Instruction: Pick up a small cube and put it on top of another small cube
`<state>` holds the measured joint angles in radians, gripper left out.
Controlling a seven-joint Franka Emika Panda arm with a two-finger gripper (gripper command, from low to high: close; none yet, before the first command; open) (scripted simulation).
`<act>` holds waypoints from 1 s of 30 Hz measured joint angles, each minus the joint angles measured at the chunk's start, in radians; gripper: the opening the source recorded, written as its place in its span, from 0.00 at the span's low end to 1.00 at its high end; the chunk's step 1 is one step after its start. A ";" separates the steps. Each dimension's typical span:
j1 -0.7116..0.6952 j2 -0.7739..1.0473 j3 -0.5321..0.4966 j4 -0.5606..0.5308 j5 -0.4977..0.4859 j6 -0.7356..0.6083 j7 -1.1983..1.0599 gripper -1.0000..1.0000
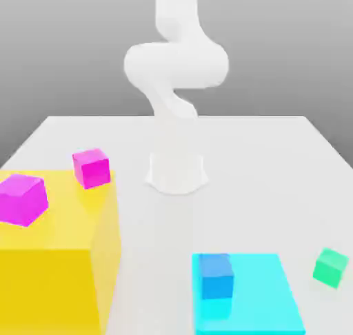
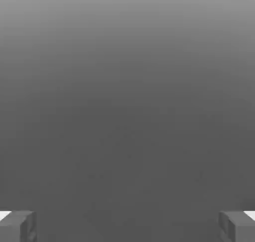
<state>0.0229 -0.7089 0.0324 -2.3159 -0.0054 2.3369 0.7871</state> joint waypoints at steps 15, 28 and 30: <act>0.143 0.548 0.210 -0.096 -0.080 0.223 -0.043 0.50; 0.340 1.027 0.261 -0.151 -0.246 0.431 0.004 0.50; 0.379 1.099 0.216 -0.136 -0.291 0.484 0.037 0.50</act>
<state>0.4018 0.3905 0.2481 -2.4519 -0.2968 2.8207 0.8240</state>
